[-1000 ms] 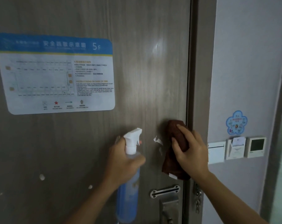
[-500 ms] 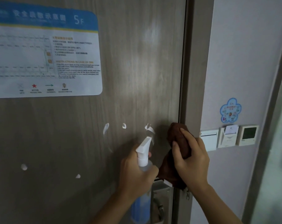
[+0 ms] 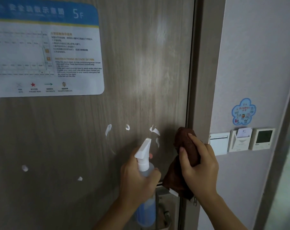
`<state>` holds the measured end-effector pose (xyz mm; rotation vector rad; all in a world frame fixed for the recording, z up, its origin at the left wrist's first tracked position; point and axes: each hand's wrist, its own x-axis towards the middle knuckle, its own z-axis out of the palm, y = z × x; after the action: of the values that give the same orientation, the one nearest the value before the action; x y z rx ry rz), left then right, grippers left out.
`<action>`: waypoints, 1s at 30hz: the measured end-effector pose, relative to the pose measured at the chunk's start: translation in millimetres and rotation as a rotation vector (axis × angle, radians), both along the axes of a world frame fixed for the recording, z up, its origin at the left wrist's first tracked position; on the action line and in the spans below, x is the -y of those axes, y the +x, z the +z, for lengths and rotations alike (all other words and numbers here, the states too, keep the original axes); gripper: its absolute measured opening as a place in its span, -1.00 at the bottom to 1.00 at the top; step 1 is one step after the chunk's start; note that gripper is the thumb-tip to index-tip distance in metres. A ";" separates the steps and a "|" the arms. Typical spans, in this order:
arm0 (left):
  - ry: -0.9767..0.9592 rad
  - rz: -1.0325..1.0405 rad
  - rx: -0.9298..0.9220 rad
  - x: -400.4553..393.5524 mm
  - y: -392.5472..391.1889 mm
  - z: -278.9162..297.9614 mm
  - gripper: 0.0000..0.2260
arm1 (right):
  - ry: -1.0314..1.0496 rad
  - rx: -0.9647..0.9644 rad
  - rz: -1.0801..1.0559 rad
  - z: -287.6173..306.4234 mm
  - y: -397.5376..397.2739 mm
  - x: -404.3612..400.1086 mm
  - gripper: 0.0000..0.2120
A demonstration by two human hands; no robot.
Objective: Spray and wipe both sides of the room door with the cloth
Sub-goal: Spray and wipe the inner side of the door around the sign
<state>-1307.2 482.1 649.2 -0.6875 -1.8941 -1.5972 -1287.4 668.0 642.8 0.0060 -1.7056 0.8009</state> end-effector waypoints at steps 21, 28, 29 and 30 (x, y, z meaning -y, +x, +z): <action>0.031 0.137 0.196 -24.9 13.2 -20.9 -0.65 | 0.033 0.000 0.202 7.3 -22.5 -21.4 -0.55; 0.067 0.102 0.194 -17.1 10.7 -25.7 -0.76 | 0.094 0.080 0.255 4.6 -26.1 -20.5 -0.54; 0.074 0.100 0.190 -14.4 9.9 -24.0 -0.77 | 0.123 0.093 0.244 3.1 -28.5 -17.7 -0.54; 0.076 0.099 0.187 -10.5 8.9 -22.2 -0.76 | 0.150 0.094 0.211 1.9 -32.0 -13.9 -0.53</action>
<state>-1298.3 492.6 627.0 -0.4178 -1.9536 -1.7106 -1319.4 681.9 644.6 0.2579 -1.8724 0.8370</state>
